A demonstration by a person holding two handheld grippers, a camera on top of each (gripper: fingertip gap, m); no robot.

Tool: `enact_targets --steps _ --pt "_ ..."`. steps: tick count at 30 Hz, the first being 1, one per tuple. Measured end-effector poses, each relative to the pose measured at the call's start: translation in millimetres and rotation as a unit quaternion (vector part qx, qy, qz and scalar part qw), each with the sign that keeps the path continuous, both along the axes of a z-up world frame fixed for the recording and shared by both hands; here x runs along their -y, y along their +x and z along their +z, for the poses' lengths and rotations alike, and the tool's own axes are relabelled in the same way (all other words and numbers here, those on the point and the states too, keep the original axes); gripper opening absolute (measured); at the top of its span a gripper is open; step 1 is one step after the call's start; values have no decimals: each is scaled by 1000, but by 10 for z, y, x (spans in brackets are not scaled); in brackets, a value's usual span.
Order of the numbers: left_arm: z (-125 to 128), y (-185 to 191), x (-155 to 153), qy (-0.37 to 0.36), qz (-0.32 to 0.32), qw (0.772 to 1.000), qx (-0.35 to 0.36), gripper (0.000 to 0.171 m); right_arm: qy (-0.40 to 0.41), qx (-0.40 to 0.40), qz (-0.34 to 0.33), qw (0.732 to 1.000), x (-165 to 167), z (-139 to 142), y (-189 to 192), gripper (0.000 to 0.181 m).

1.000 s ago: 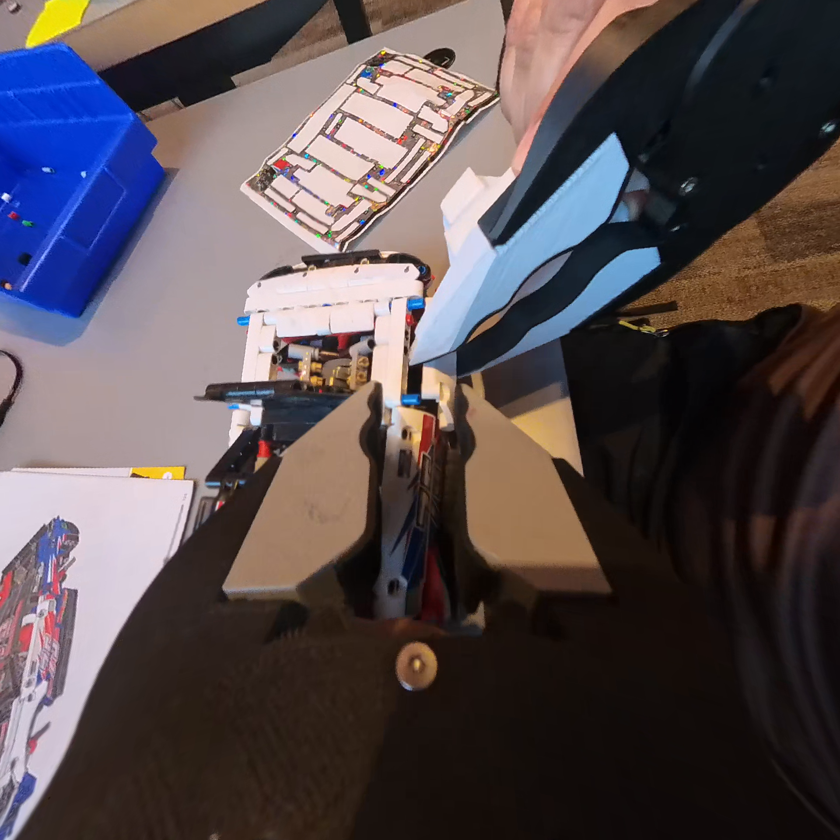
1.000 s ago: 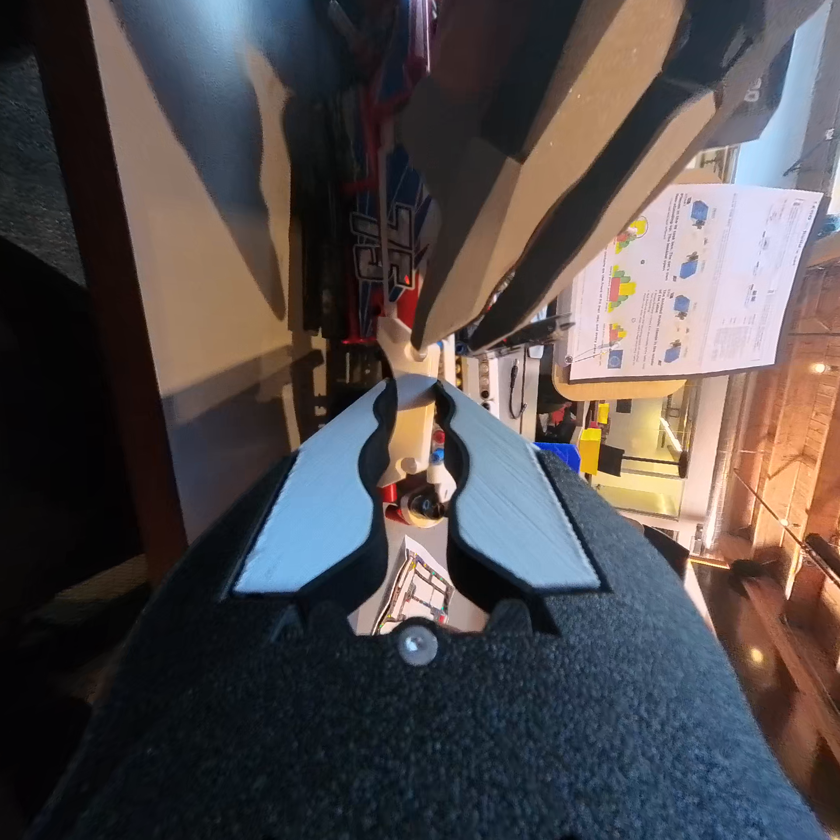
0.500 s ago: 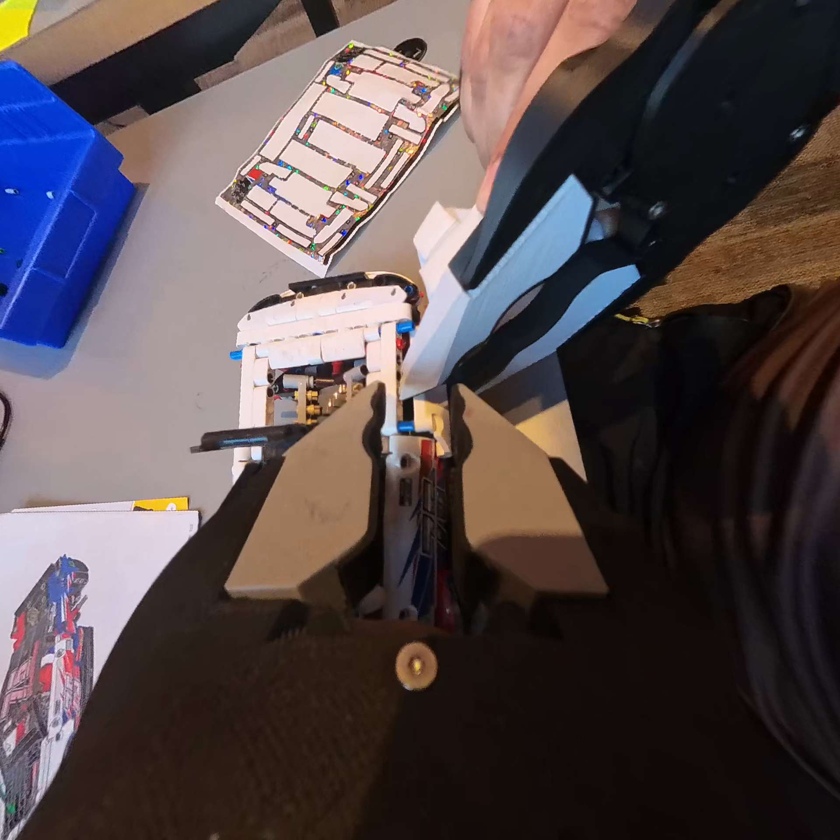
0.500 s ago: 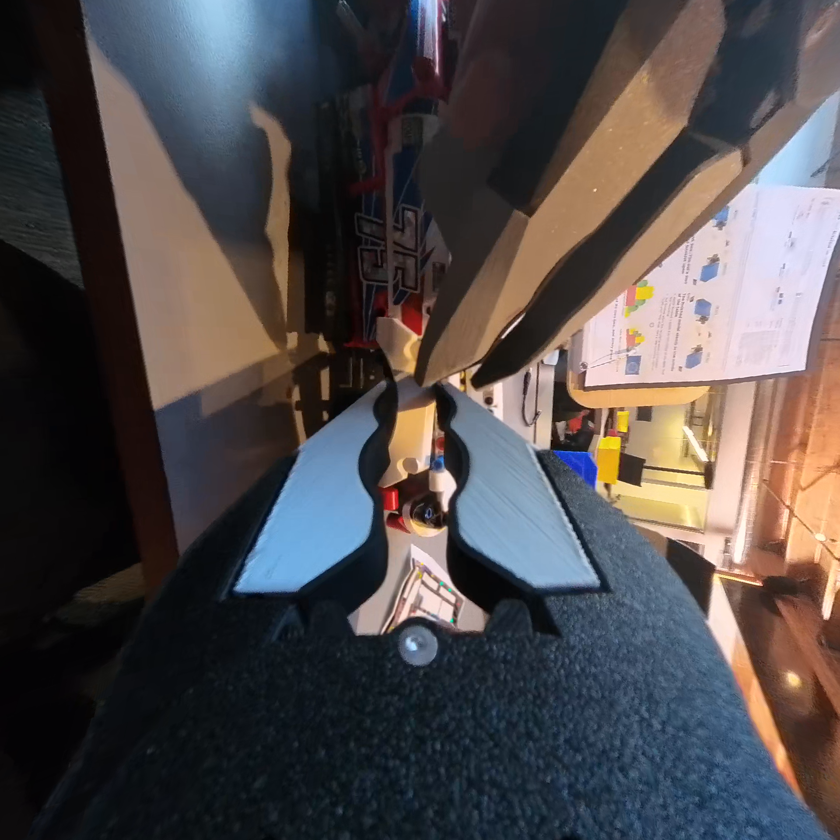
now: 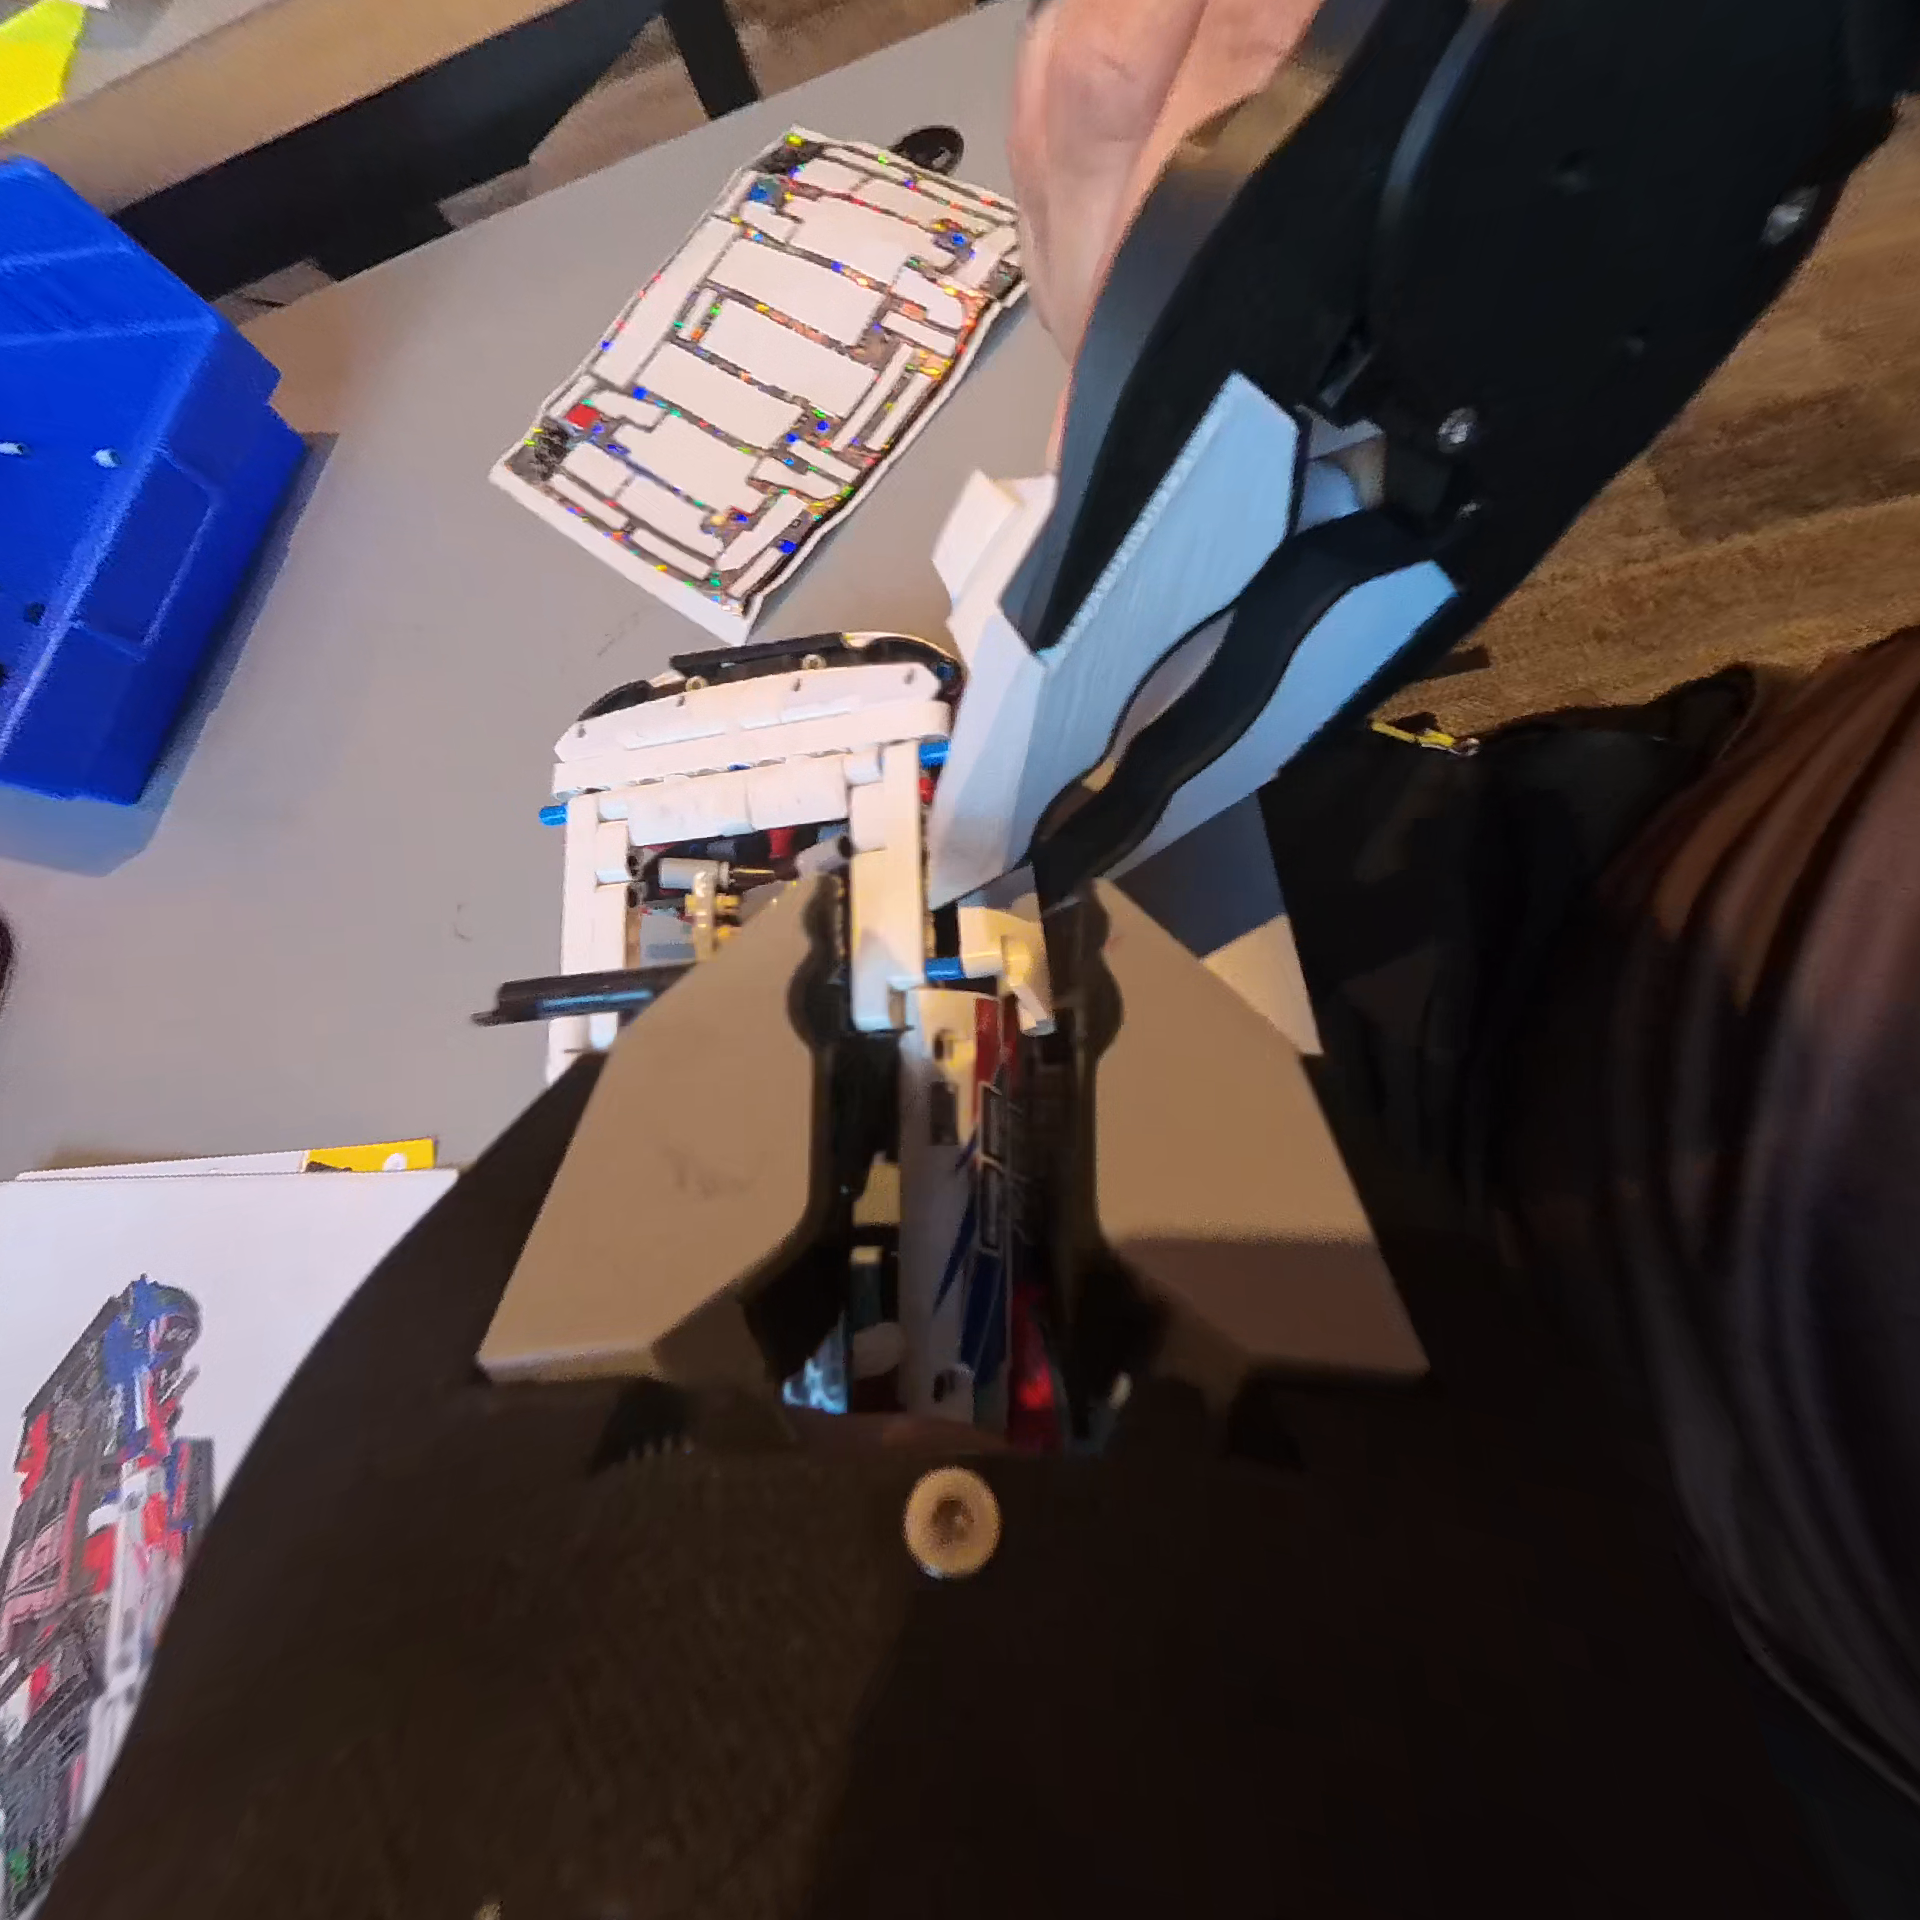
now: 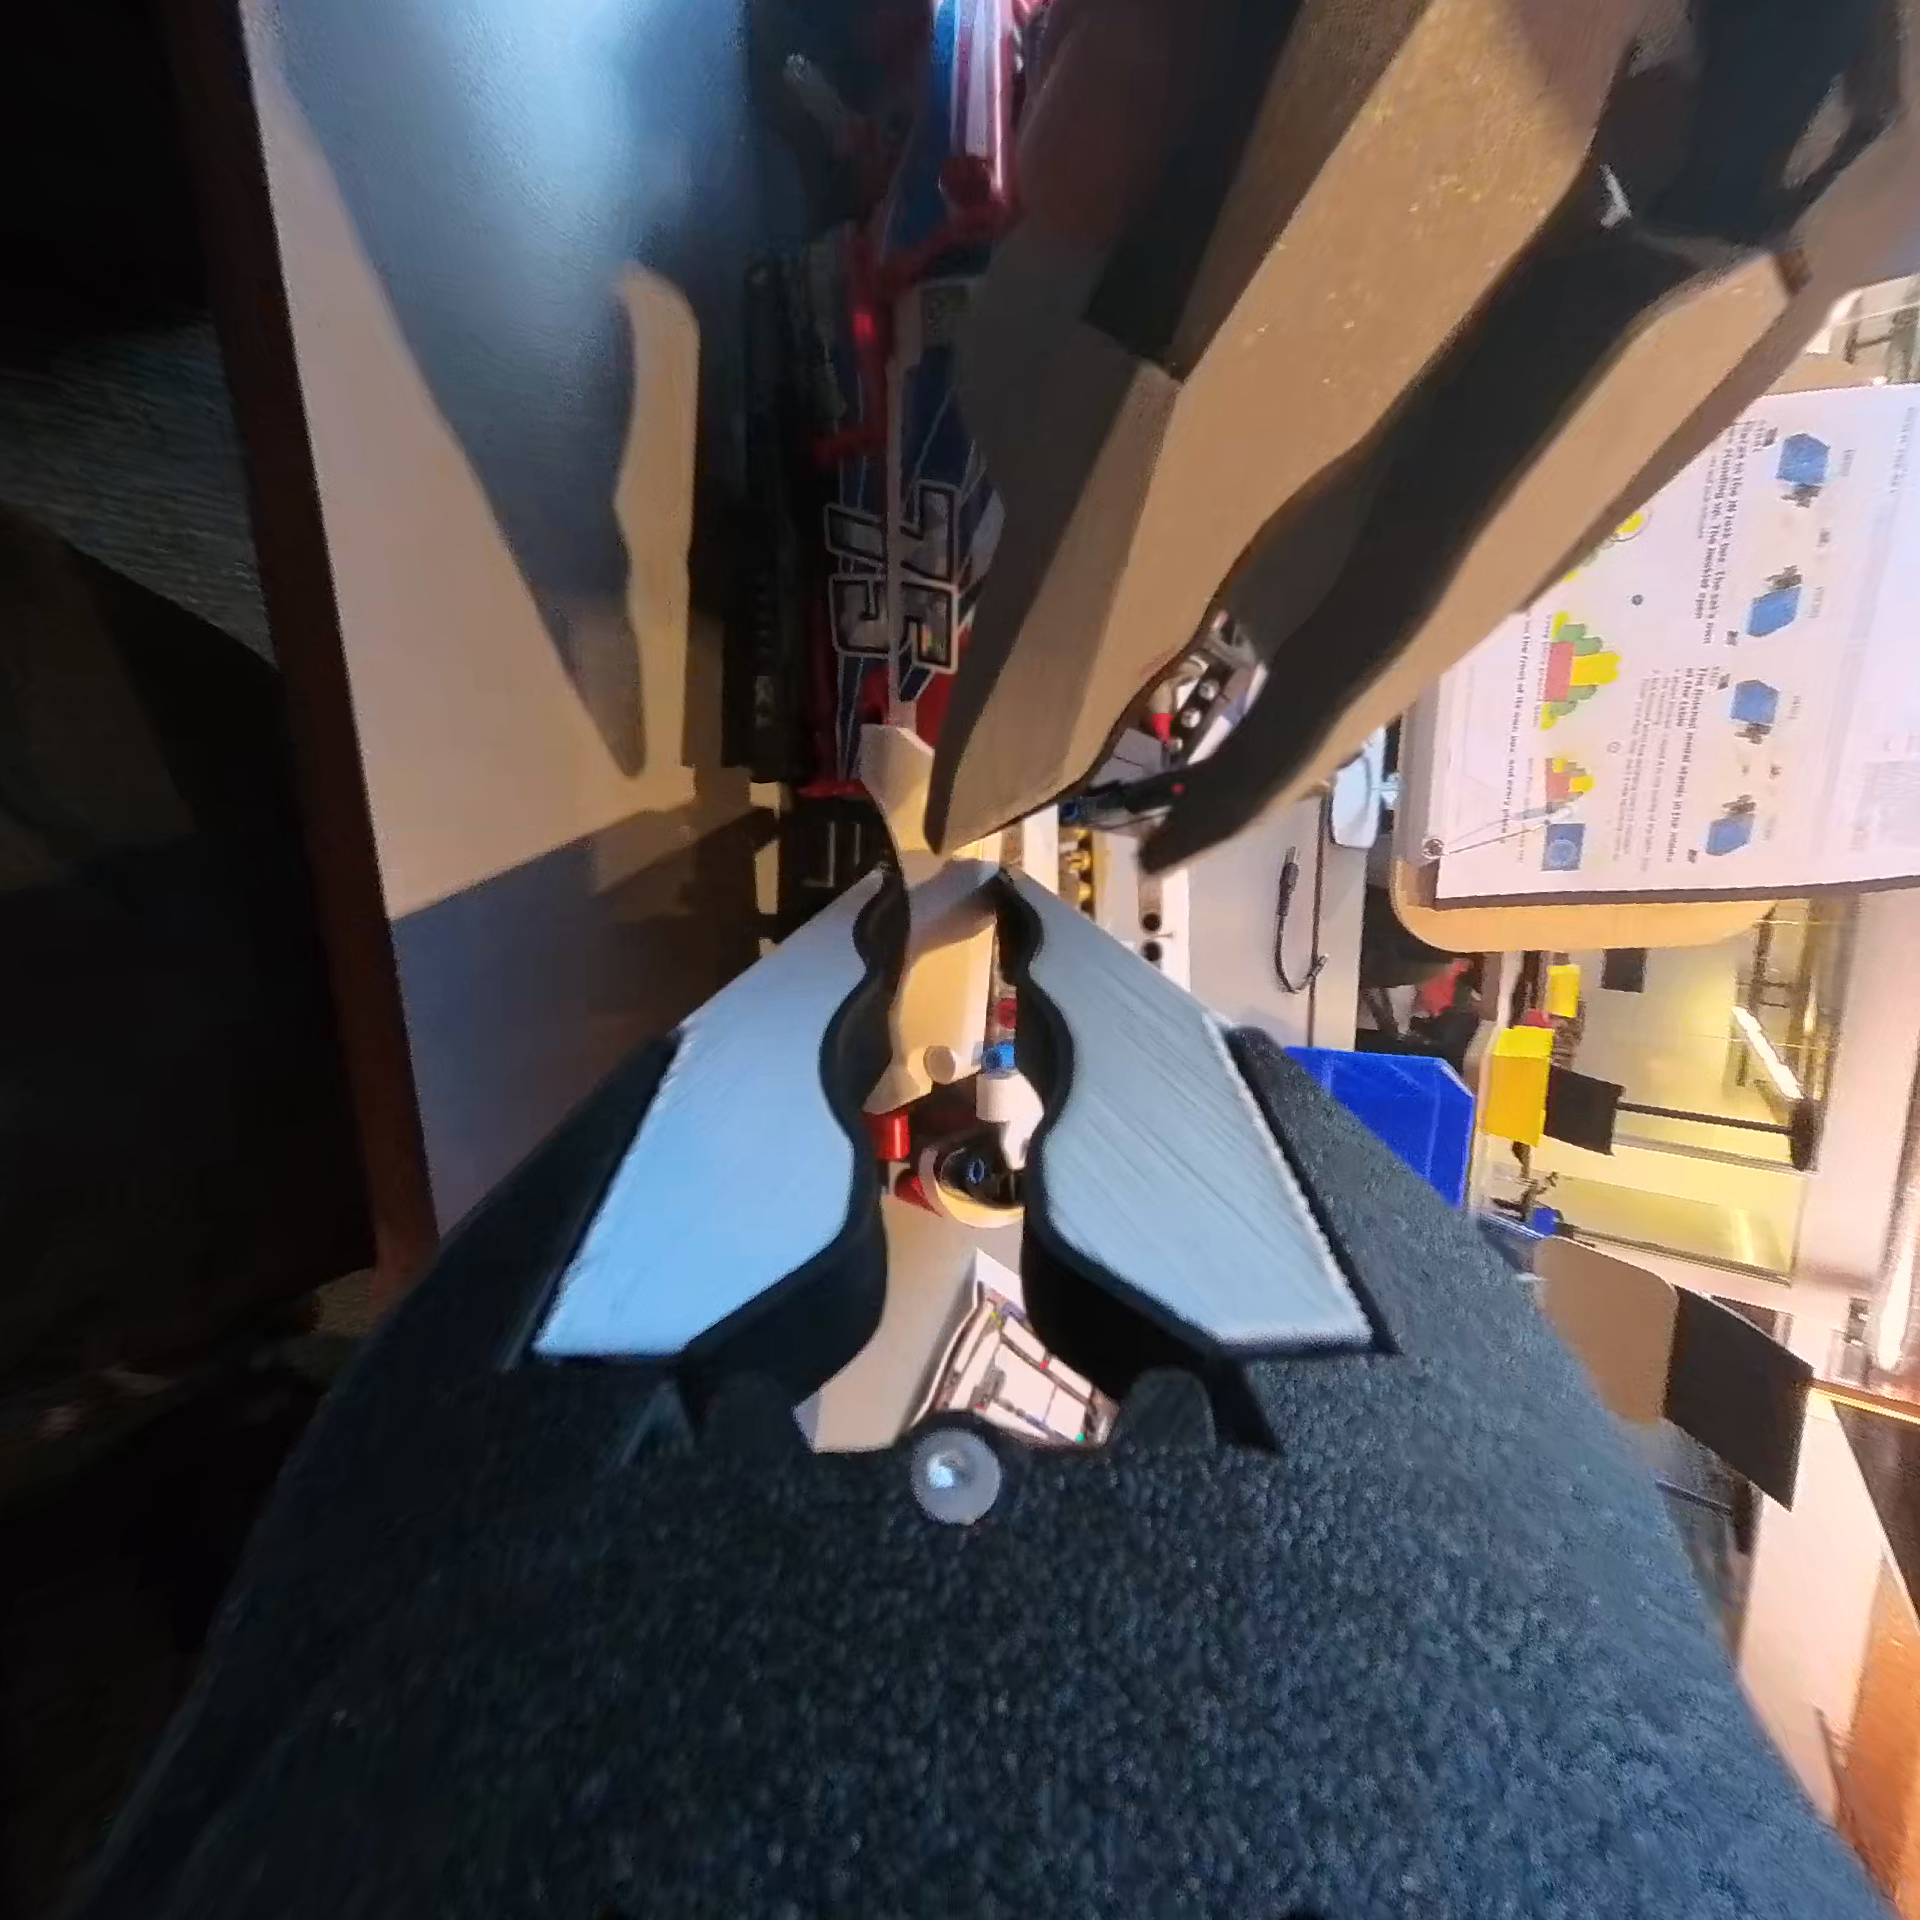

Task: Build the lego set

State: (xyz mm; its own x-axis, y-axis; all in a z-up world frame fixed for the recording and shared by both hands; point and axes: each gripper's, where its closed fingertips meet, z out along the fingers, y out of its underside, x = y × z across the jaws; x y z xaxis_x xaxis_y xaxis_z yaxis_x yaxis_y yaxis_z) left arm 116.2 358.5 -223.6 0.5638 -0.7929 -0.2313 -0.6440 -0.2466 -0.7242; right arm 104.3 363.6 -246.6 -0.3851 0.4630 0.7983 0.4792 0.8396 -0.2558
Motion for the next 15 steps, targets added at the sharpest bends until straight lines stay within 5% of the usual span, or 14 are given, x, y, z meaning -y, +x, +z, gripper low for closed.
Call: enact_targets --steps 15 --pt "-123 64 -71 -55 -6 998 -29 46 18 -6 6 1000 23 -11 28 17"
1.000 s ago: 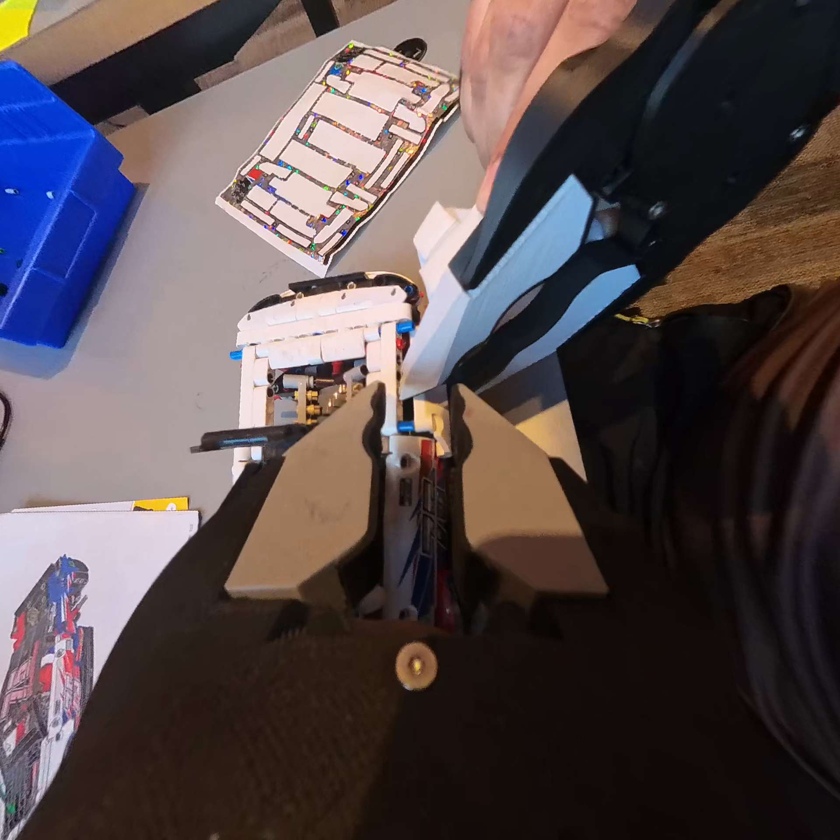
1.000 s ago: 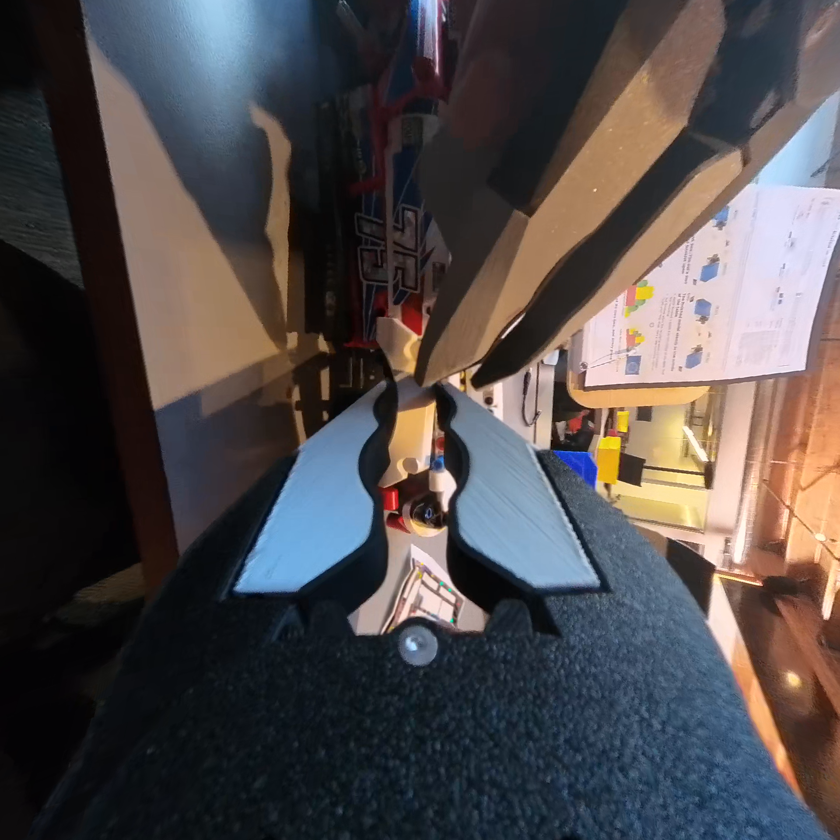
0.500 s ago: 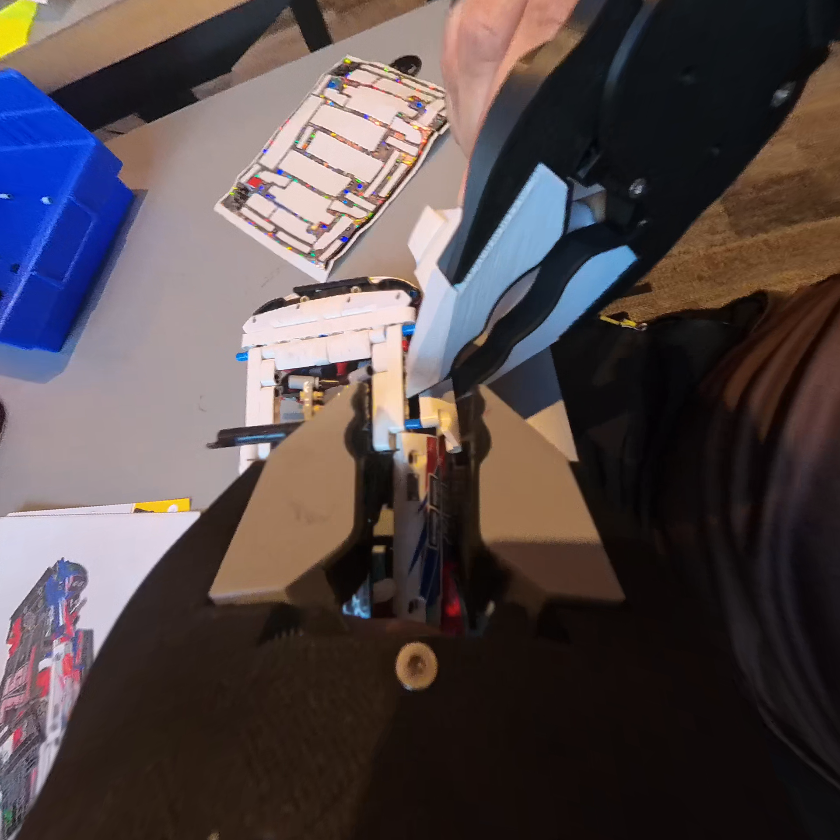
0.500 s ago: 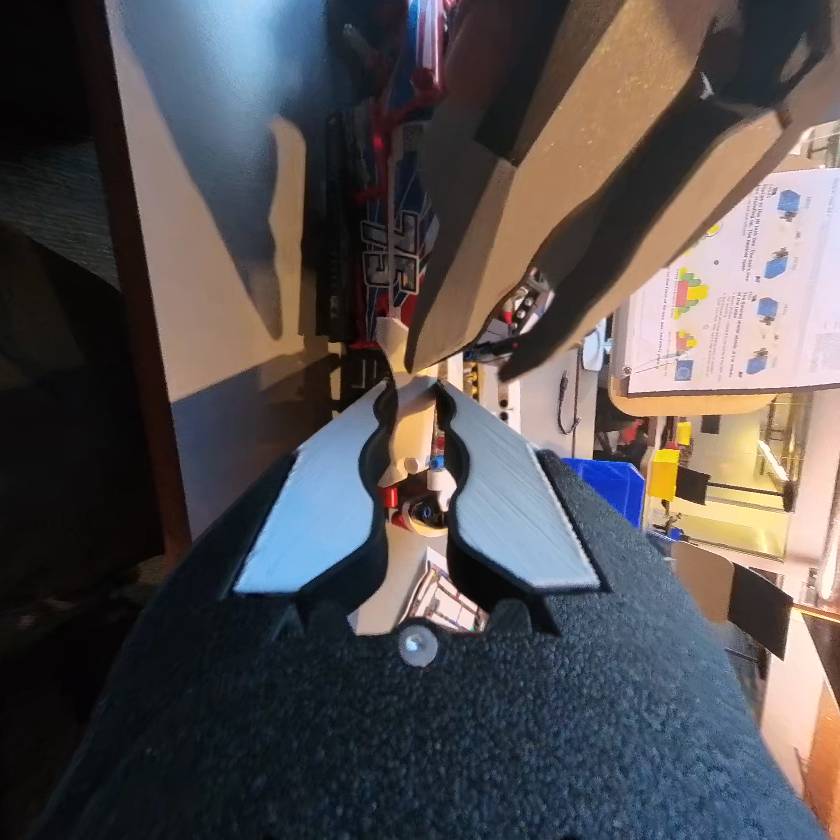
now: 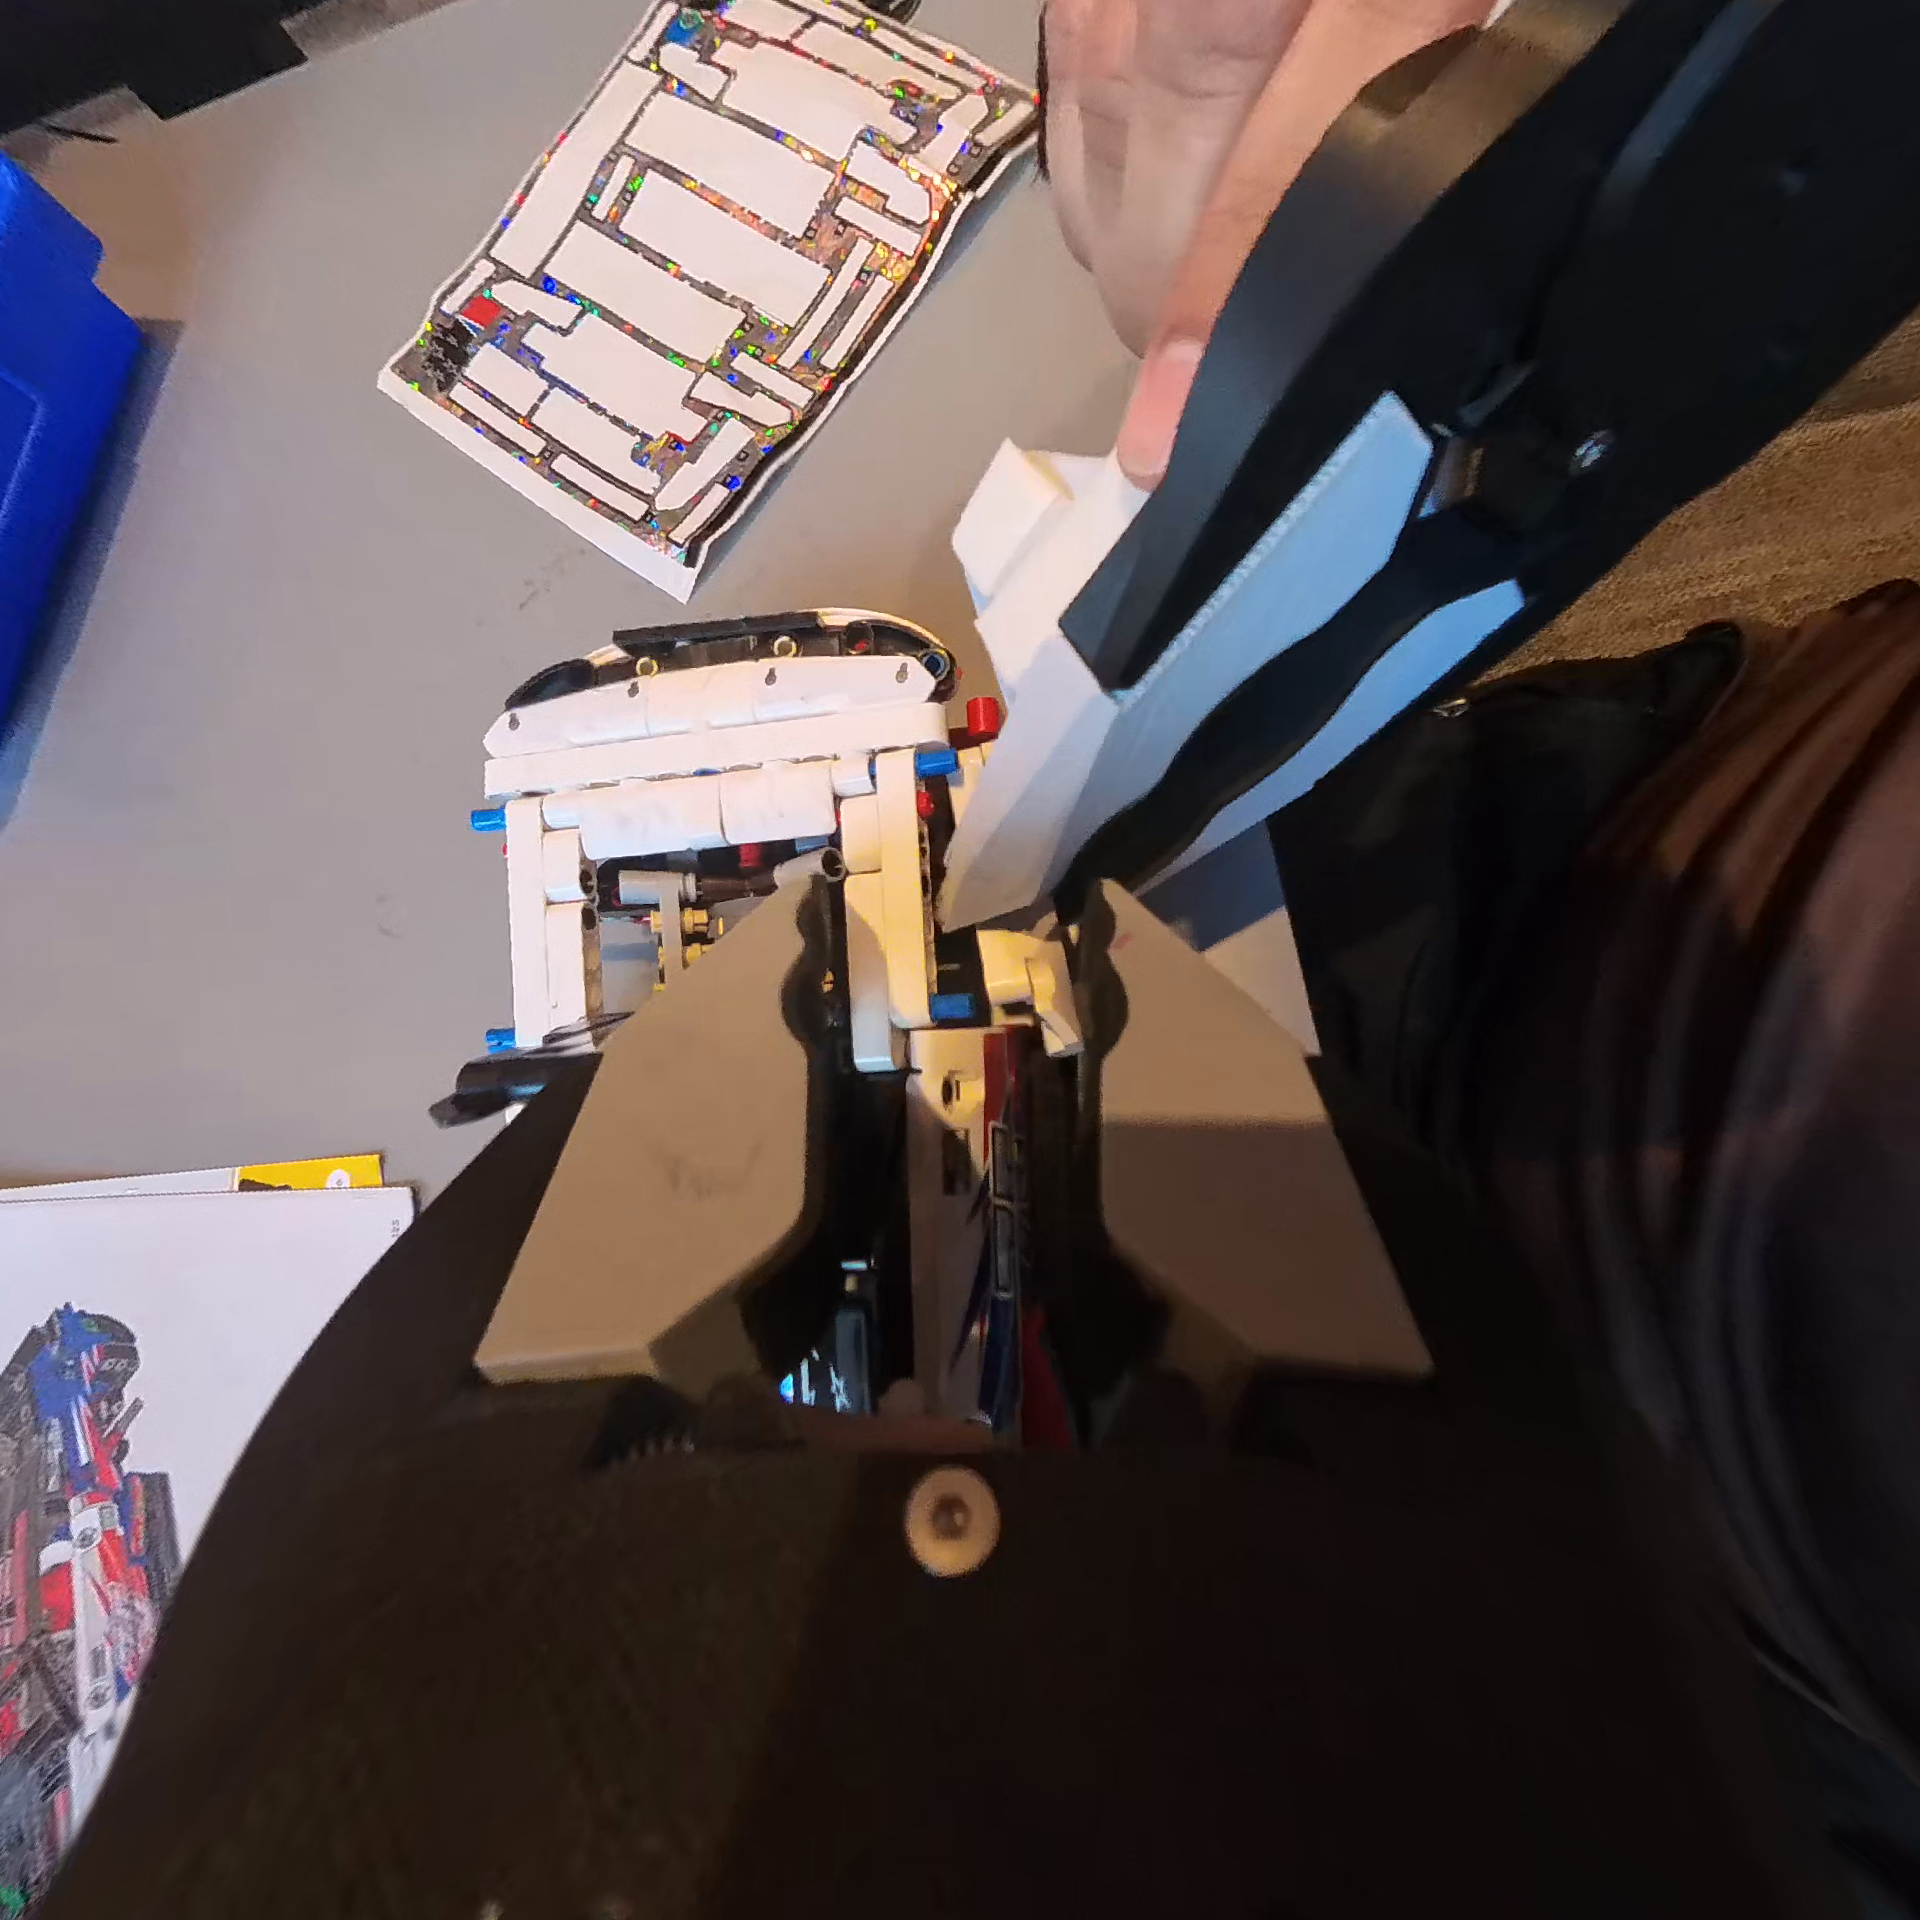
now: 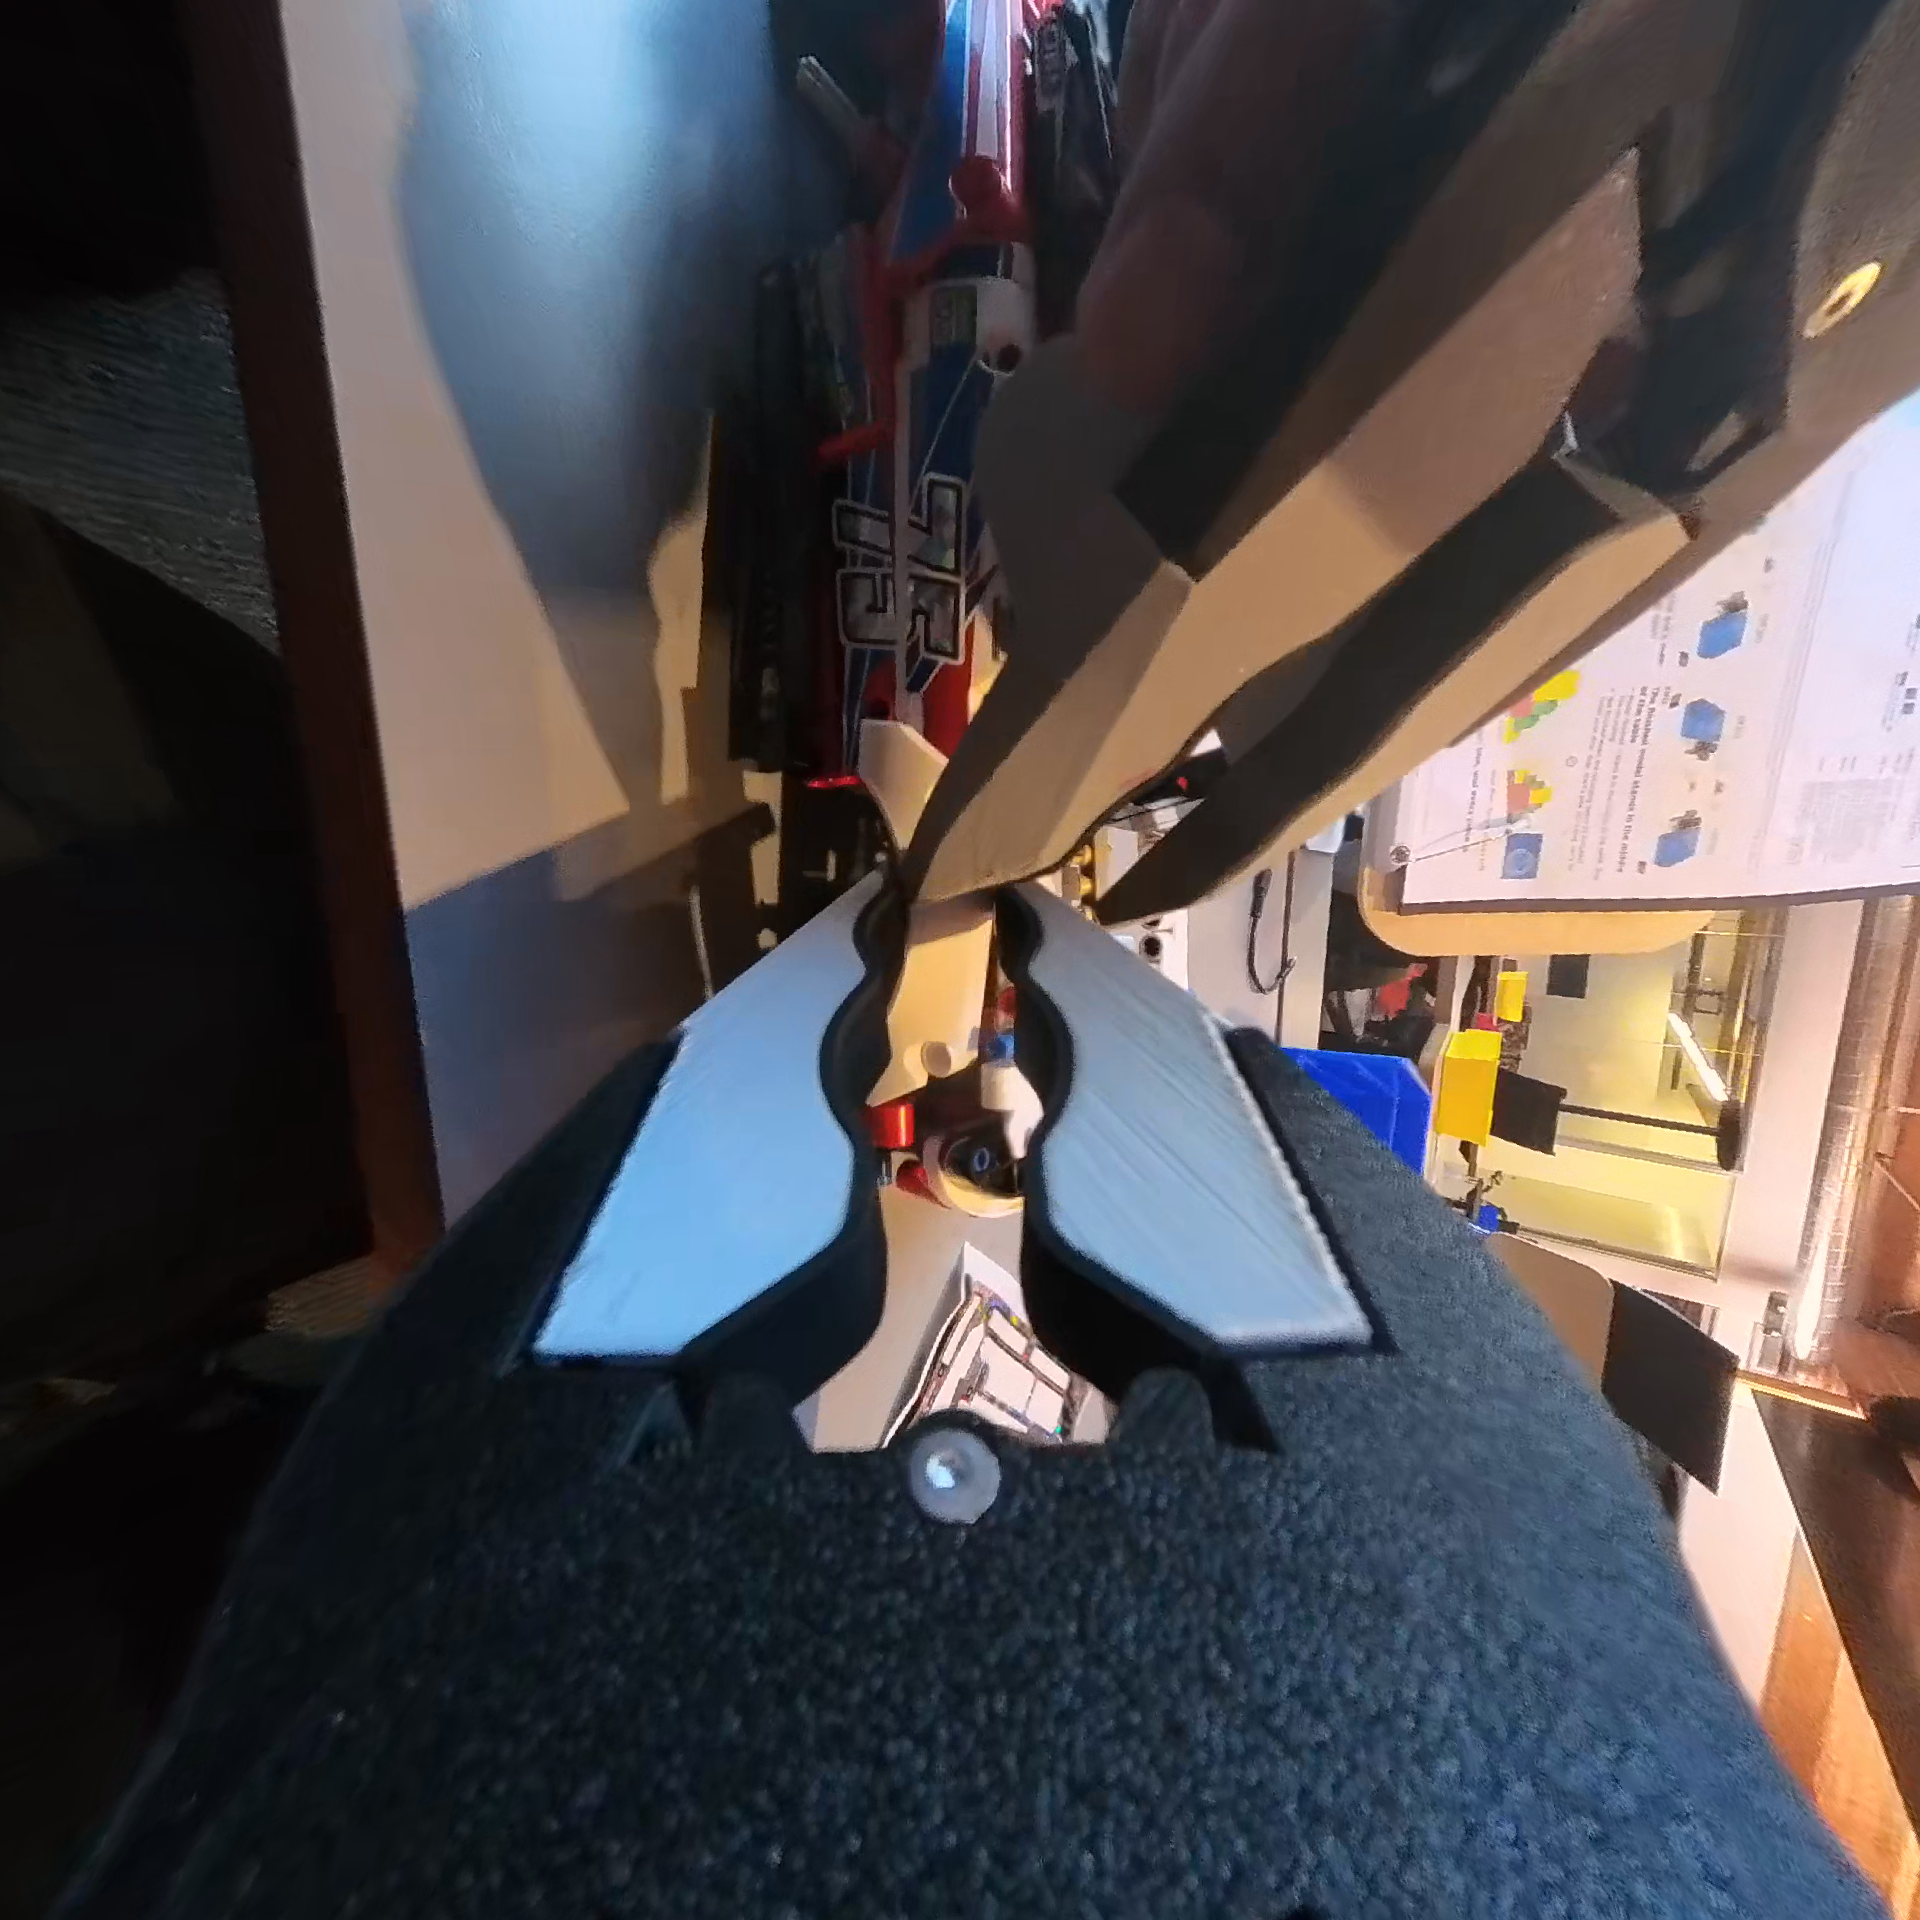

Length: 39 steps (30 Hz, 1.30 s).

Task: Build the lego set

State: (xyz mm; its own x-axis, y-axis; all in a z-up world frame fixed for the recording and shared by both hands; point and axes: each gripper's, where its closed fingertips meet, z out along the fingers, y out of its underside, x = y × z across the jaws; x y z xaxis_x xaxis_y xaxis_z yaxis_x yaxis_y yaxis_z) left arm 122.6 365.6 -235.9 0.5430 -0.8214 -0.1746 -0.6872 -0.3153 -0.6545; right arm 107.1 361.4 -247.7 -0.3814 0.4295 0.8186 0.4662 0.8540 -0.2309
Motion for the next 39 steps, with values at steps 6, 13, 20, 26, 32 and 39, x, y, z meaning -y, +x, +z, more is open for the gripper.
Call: enact_targets --steps 6,13,20,26,32,39 --pt "85 -84 89 51 16 997 -52 41 9 -19 -8 1000 -38 42 25 16" --pt "153 -35 152 156 40 983 -84 39 -32 -54 -2 998 61 160 21 12" --pt "28 38 145 274 37 949 -151 23 -68 -75 -20 995 28 201 29 4" --pt "-71 -102 219 280 99 944 -141 24 -55 -89 -30 994 3 52 2 4" --pt "-157 -224 360 236 162 956 -71 26 -72 -105 -30 991 57 46 34 4" --pt "-43 -30 308 190 182 964 39 31 -4 -124 -29 992 74 168 25 4"
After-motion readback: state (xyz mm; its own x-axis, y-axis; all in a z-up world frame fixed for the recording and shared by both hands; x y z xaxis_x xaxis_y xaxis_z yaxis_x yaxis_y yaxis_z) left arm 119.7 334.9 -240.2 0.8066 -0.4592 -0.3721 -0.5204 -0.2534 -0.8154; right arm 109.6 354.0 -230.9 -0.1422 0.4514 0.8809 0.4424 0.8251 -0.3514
